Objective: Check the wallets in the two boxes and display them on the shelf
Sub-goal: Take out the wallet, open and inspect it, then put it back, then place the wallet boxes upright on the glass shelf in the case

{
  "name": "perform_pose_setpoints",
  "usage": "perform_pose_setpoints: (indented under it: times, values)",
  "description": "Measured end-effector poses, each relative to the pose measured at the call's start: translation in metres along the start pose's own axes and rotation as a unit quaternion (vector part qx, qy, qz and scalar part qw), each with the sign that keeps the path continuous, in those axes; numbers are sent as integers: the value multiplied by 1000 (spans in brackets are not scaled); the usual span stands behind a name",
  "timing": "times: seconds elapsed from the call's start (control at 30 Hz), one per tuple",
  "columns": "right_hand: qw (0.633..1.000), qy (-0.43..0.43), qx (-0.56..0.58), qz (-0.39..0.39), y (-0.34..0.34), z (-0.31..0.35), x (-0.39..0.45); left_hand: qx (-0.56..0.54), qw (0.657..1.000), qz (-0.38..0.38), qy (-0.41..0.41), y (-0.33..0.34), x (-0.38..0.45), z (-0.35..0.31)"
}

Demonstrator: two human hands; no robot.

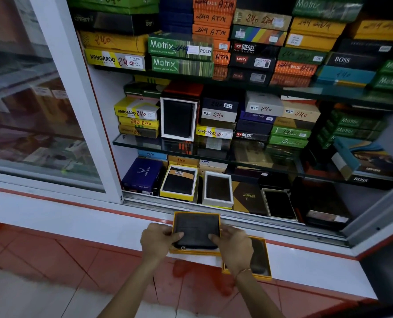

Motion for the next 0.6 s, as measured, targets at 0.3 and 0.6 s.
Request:
perform_pose_setpoints:
  times: [0.3,0.6]
  values:
    - [976,-83,171,-105,-103,96,81,-209,973,-69,74,-70,14,-147]
    - [969,-109,148,-165,-122,126,155,-160,965,-124,169,-58,68,-234]
Point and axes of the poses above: each hand's wrist, its own x-axis towards the middle knuckle, its own y-axis out of the palm, z = x × y, the point moved 9 cm from there along x, towards the middle knuckle, and after that the axes turned 7 degrees about -y, right-handed, at the moved point
